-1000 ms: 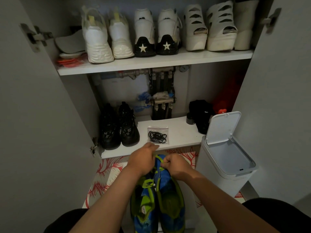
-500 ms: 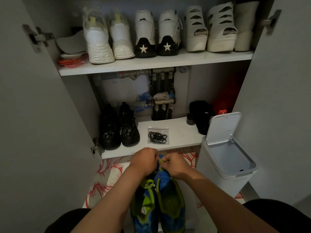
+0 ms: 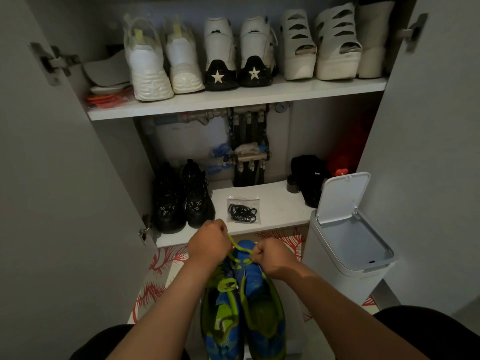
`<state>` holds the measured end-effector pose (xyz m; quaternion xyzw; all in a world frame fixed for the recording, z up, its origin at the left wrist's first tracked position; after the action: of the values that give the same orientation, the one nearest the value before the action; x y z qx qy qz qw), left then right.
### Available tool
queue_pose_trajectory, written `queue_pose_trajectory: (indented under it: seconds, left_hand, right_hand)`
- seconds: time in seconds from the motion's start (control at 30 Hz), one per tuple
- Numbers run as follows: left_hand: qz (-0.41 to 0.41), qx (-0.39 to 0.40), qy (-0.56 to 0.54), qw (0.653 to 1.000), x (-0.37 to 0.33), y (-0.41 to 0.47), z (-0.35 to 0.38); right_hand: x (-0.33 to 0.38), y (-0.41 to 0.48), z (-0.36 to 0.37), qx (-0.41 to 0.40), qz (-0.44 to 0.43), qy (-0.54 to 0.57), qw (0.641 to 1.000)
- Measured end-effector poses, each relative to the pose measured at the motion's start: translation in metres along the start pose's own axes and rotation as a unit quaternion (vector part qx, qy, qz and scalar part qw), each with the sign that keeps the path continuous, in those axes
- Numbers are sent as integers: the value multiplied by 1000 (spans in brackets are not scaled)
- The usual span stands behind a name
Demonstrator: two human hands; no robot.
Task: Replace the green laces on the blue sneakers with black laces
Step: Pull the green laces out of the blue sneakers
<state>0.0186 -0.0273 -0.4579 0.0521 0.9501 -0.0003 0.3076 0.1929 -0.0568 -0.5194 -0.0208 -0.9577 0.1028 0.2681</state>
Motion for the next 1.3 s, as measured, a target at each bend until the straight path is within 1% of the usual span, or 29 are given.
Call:
queue_pose_trajectory:
  seconds: [0.07, 0.13, 0.17, 0.23, 0.33, 0.47, 0.53, 0.6, 0.7, 0.83, 0.93, 1.07, 1.13, 1.2, 1.3]
  left_hand:
    - [43, 63, 14, 997, 4, -1, 4]
    - [105, 119, -18, 987, -1, -4, 9]
    - [122, 143, -35, 982, -5, -5, 11]
    - [128, 170, -40, 976, -9, -7, 16]
    - [127, 155, 27, 979, -10, -7, 16]
    - [96, 142, 33, 985, -10, -6, 14]
    - [91, 146, 37, 984, -11, -8, 16]
    - [84, 132, 58, 986, -9, -8, 17]
    - [46, 109, 101, 988, -2, -3, 12]
    - [-5, 104, 113, 988, 4, 0, 7]
    - [-27, 50, 115, 992, 2, 0, 5]
    - [-63, -42, 71, 995, 2, 4, -7]
    - [-65, -62, 74, 993, 3, 5, -12]
    - [-62, -41, 101, 992, 4, 3, -11]
    - [-55, 28, 121, 991, 7, 0, -5]
  right_hand:
    - [1, -1, -1, 0, -4, 0, 1000]
    - [3, -2, -2, -4, -4, -1, 1000]
    - [4, -2, -3, -8, -4, -1, 1000]
    - [6, -3, -5, -18, -5, 3, 1000]
    - [7, -4, -6, -29, -9, 13, 999]
    - [7, -7, -5, -15, -12, -2, 1000]
    - [5, -8, -4, 8, -21, -25, 999]
    - [4, -9, -3, 21, -19, -51, 998]
    - [1, -7, -2, 21, -3, -50, 999]
    - [-1, -5, -1, 25, 1, -46, 999]
    - [-2, -5, -2, 25, 4, -49, 999]
    - [-4, -5, -2, 24, 0, -62, 998]
    - [-5, -5, -1, 19, 4, -65, 998]
    - [-4, -4, 0, 16, 7, -67, 998]
    - [-3, -3, 1, 8, -1, -84, 996]
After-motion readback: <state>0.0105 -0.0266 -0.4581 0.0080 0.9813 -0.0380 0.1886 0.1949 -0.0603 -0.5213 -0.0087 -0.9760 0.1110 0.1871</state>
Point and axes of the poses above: each hand's wrist, its own y-axis towards the middle knuckle, its own z-axis out of the palm, x = y × z, the point moved 1 cm from there along y, towards the middle knuckle, and after that the axes turned 13 degrees about -y, right-handed, at the moved point
